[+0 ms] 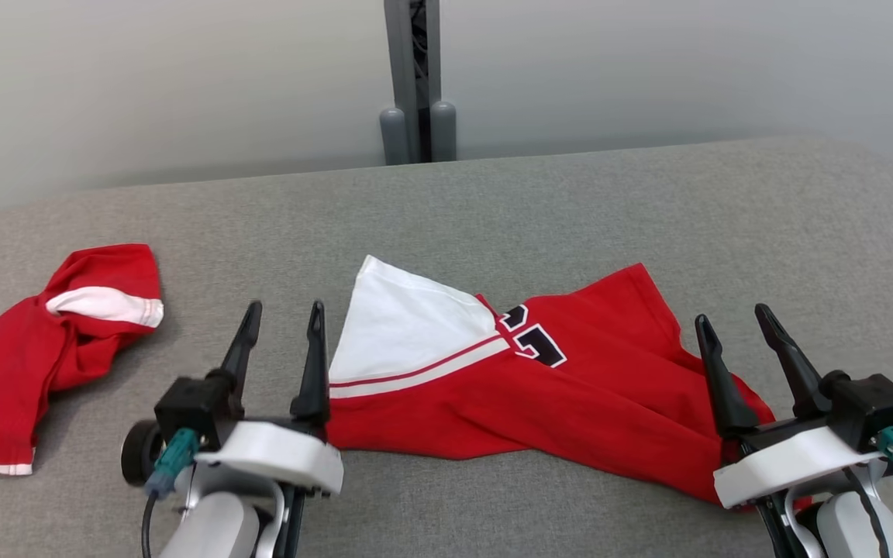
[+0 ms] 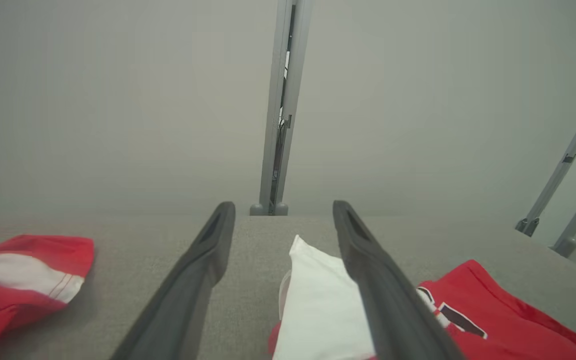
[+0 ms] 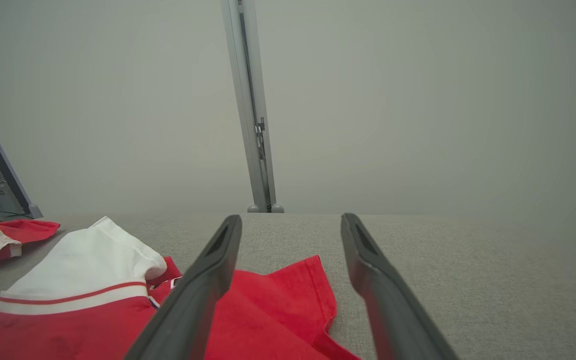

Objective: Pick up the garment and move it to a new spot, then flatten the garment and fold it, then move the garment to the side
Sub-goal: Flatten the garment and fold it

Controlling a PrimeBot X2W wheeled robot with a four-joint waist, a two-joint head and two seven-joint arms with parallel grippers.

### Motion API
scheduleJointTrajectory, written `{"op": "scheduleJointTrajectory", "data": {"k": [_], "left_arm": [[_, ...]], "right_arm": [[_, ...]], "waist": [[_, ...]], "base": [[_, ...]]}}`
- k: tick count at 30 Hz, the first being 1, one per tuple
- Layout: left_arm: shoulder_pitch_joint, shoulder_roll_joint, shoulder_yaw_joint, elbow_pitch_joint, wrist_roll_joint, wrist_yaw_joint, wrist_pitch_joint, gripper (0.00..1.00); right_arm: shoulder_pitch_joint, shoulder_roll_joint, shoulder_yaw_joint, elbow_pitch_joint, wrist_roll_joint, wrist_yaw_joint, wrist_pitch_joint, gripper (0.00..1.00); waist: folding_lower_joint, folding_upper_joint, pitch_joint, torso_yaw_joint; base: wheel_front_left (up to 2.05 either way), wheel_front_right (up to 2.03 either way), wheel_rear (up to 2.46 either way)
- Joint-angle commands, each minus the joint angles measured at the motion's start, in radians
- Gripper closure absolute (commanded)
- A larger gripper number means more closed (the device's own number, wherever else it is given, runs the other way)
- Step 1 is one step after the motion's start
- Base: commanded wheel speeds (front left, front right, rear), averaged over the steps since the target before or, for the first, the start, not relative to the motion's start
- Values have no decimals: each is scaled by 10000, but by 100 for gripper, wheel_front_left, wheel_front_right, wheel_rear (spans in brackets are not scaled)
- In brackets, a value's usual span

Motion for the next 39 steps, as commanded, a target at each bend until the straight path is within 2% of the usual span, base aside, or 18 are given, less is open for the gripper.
{"op": "scheduleJointTrajectory", "data": {"k": [1,6,12,19,24,29,33,39], "left_arm": [[102,-41,138,-39,121,-112,-24,0],[533,-506,719,78,531,-589,-24,0],[-249,-758,789,1079,646,-1111,-10,0],[-2166,-530,721,3065,494,-1679,860,0],[-3317,-189,677,4242,366,-2047,1918,0],[-4022,139,682,4844,228,-2349,2651,0],[-4322,193,734,5173,-124,-2633,3303,0],[-4530,253,712,5332,-237,-2689,3577,0]], "right_arm": [[72,-25,-49,-64,51,-2,29,0],[178,-52,40,-235,32,-2,183,0],[14,-123,32,-373,-43,0,307,0],[-276,-10,207,-291,-30,0,238,0],[-489,123,206,-113,85,0,111,0],[-653,232,213,66,153,0,-11,0],[-765,282,170,213,185,0,-61,0],[-832,324,156,334,187,0,-121,0]], "waist": [[0,0,-46,78],[0,0,-8,20],[0,0,326,-317],[0,0,890,-925],[0,0,1242,-1338],[0,0,1530,-1623],[0,0,1671,-1727],[0,0,1746,-1785]], "base": [[0,0,0],[0,0,0],[0,0,0],[0,0,0],[0,0,0],[0,0,0],[0,0,0],[0,0,0]]}}
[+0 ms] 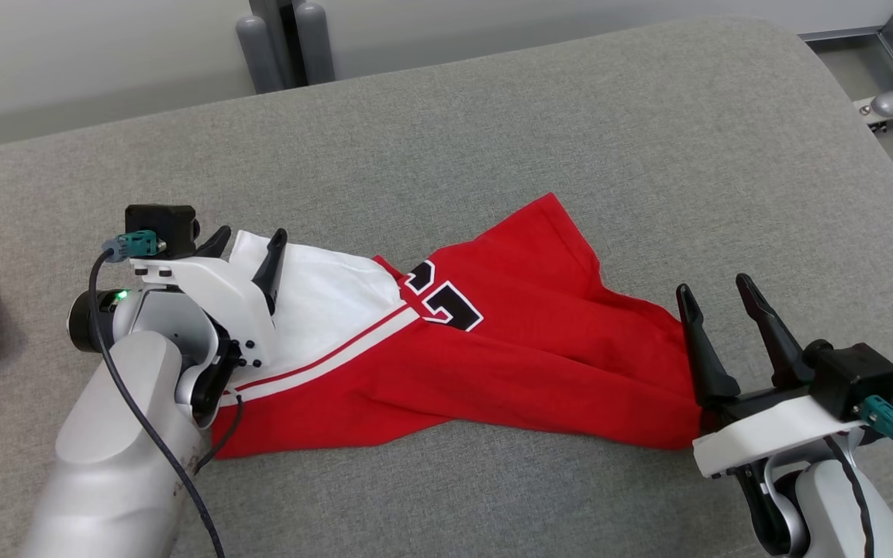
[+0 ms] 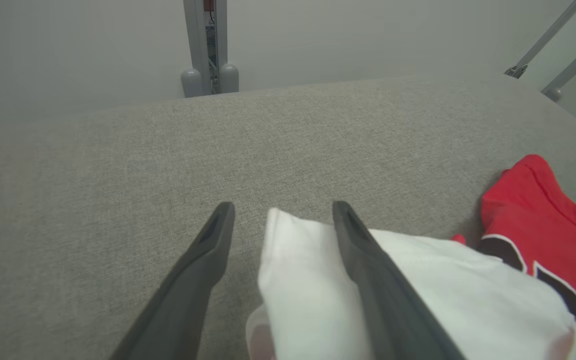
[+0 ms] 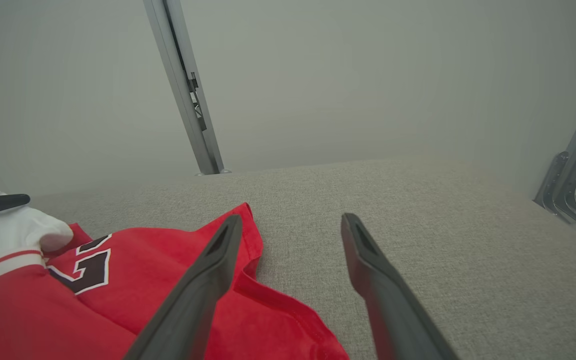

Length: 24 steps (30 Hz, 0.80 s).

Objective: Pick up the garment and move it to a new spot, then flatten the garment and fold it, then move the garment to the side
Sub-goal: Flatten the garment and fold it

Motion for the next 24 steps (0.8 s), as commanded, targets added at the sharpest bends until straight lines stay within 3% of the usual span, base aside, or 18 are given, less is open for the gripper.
{"op": "scheduleJointTrajectory", "data": {"k": [1,4,7,8,24], "left_arm": [[-157,37,21,52,-56,13,11,0],[-218,-9,17,74,-139,-11,28,0],[-208,-42,-10,60,-241,-86,60,95],[-203,-48,-28,33,-249,-88,21,100],[221,76,-140,-1487,-139,-44,-951,100]], "right_arm": [[-127,-1,-30,61,49,2,-99,0],[-106,11,-44,98,40,2,-107,0],[-116,-10,-85,137,16,2,-113,0],[-120,-18,-110,138,4,2,-114,0],[132,-55,-578,344,-362,2,-108,0]], "waist": [[0,0,10,-8],[0,0,10,-1],[0,0,-11,38],[0,0,-23,60],[0,0,-592,540]], "base": [[0,0,0],[0,0,0],[0,0,0],[0,0,0],[0,0,0]]}}
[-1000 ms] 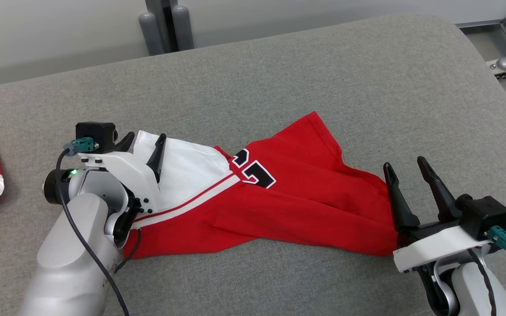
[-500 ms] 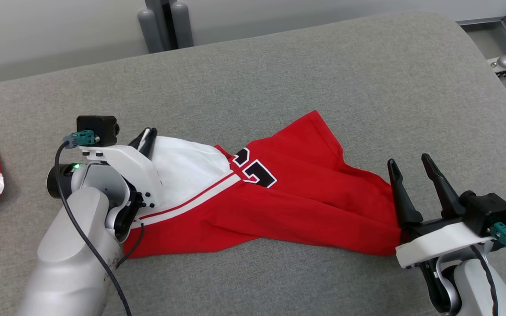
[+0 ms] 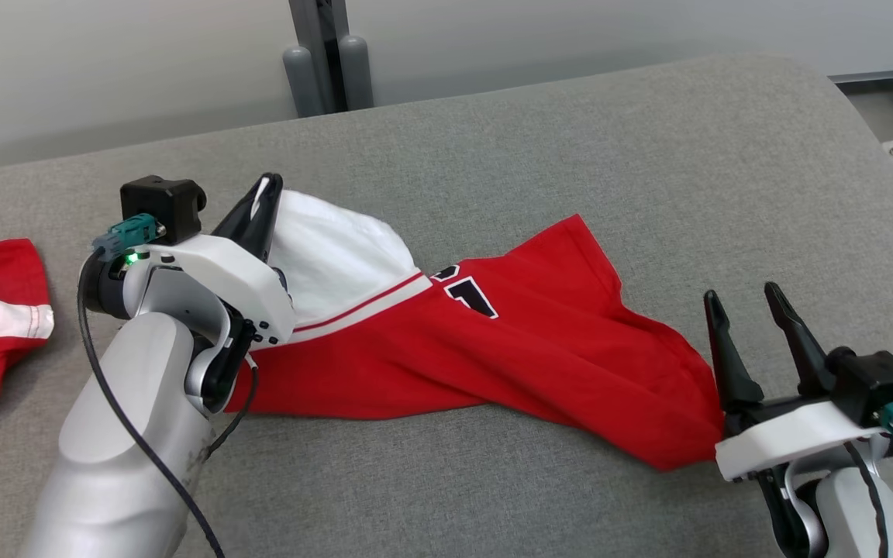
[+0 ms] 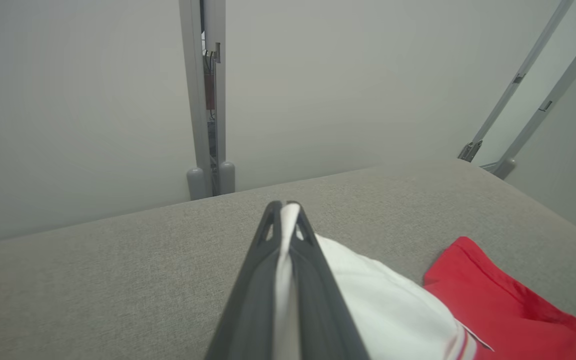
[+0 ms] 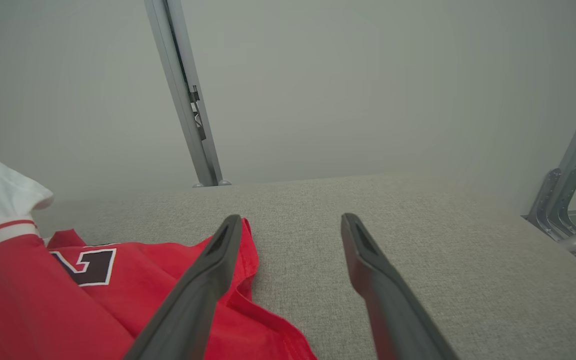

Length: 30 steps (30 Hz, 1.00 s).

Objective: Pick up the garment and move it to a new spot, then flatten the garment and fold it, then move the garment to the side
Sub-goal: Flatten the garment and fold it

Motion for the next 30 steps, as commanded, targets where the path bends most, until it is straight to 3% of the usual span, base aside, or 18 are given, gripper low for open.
{"op": "scheduleJointTrajectory", "data": {"k": [1,14,30], "left_arm": [[213,81,24,-301,20,12,-177,100],[2334,707,-317,-3629,348,273,-781,100],[4081,1063,-549,-5017,280,636,-558,100]], "right_arm": [[143,-55,-174,131,-82,2,-52,0],[1654,-3,-474,469,902,2,335,0],[2344,109,-438,1164,1569,2,1242,0]], "waist": [[0,0,-97,72],[0,0,-338,424],[0,0,-576,622]], "base": [[0,0,0],[0,0,0],[0,0,0]]}}
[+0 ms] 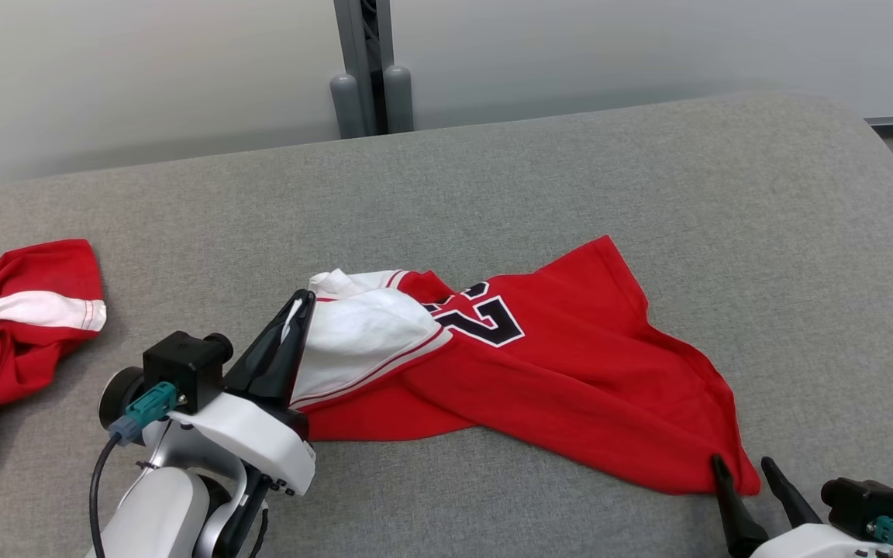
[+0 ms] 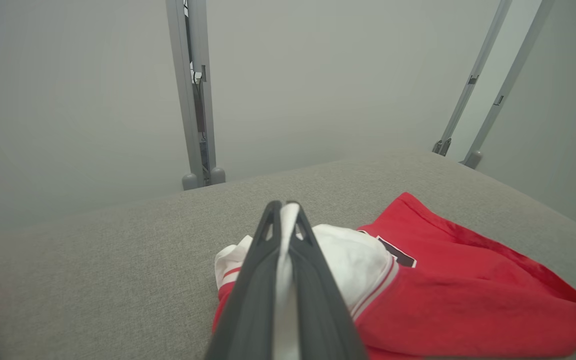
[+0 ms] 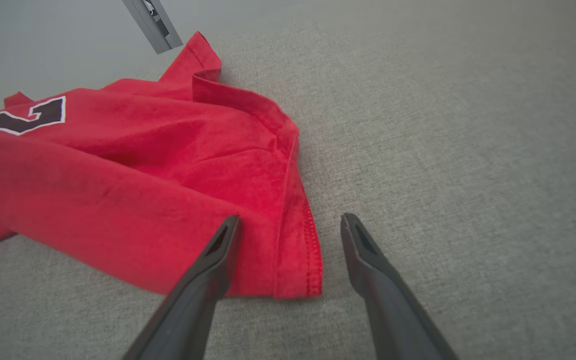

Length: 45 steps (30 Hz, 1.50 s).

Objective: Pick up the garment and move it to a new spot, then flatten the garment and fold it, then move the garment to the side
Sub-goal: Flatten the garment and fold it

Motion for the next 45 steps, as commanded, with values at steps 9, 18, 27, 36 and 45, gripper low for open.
{"op": "scheduleJointTrajectory", "data": {"k": [9,18,27,36,45], "left_arm": [[212,73,-53,-160,-25,119,-37,100],[319,92,-69,-142,-119,174,-126,100],[426,127,58,-290,-254,293,-315,100],[611,157,76,-367,-346,363,-382,100],[672,83,-9,-308,-384,441,-474,100]], "right_arm": [[159,63,-247,296,190,2,333,0],[109,72,-398,37,461,2,327,100],[148,-323,-809,-1065,734,2,287,100],[662,-374,-1276,-1355,492,2,1114,100],[666,-52,-2497,-911,-210,2,1440,0]], "waist": [[-1,0,-111,92],[-1,0,-261,207],[-1,0,-482,451],[-1,0,-513,569],[-1,0,-472,687]], "base": [[0,0,0],[0,0,0],[0,0,0],[0,0,0],[0,0,0]]}}
